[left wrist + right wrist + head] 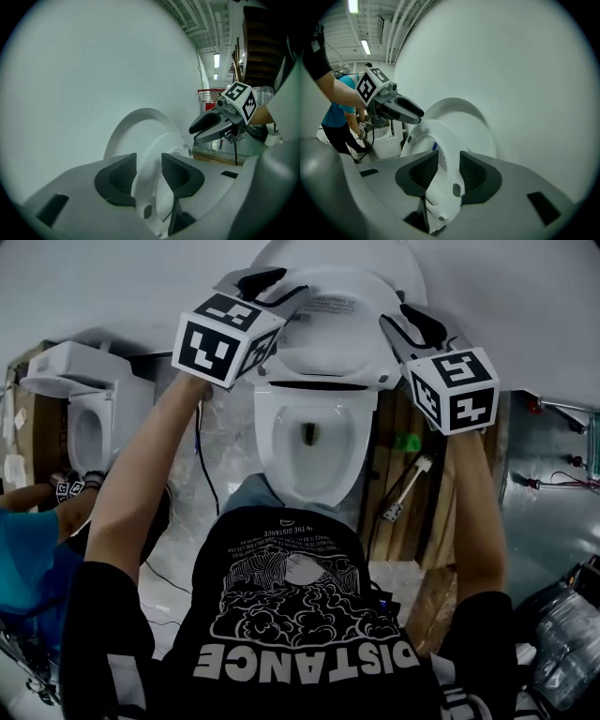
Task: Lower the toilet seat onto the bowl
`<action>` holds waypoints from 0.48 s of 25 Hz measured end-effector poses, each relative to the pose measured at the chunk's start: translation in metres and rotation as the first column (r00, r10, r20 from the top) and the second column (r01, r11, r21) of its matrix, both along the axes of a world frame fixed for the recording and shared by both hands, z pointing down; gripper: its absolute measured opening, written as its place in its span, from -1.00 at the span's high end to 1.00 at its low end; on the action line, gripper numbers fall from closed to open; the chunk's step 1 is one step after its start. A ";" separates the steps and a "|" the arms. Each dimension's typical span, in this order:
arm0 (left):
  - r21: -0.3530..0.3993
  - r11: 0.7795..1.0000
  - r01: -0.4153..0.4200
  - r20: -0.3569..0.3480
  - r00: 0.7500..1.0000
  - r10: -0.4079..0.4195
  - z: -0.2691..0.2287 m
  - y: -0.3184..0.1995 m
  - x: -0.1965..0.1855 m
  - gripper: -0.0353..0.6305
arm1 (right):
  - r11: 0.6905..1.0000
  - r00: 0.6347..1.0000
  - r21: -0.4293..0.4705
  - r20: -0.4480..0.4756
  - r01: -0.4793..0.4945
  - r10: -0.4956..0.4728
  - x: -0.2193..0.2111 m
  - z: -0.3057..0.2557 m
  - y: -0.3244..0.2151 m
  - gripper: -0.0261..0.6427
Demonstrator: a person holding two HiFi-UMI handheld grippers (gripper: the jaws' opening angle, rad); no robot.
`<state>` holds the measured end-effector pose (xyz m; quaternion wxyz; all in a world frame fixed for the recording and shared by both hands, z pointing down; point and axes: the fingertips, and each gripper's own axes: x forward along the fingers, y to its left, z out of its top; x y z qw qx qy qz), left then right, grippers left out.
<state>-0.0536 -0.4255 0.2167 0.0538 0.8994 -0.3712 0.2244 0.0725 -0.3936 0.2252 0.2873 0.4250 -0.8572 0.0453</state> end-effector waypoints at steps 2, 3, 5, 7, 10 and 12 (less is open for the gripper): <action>-0.007 1.000 -0.025 0.002 1.000 0.025 0.002 -0.008 0.000 0.38 | 1.000 1.000 -0.008 -0.016 0.001 -0.001 0.002 0.002 -0.009 0.53; -0.016 0.999 -0.038 0.006 0.999 0.038 0.005 -0.011 -0.001 0.37 | 1.000 1.000 -0.013 -0.025 0.002 -0.003 0.003 0.004 -0.014 0.52; -0.036 0.997 -0.064 0.022 0.998 0.065 0.012 -0.016 -0.001 0.33 | 1.000 0.999 -0.024 -0.042 0.012 -0.013 0.005 0.009 -0.021 0.49; -0.051 0.995 -0.091 0.040 0.995 0.093 0.018 -0.019 0.000 0.32 | 0.999 0.998 -0.035 -0.057 0.028 -0.030 0.006 0.013 -0.029 0.45; -0.061 0.990 -0.124 0.069 0.989 0.128 0.025 -0.022 0.002 0.32 | 0.997 0.995 -0.053 -0.074 0.058 -0.062 0.005 0.020 -0.037 0.40; -0.072 0.987 -0.147 0.088 0.984 0.153 0.031 -0.022 0.004 0.32 | 0.994 0.992 -0.068 -0.087 0.081 -0.087 0.003 0.026 -0.042 0.40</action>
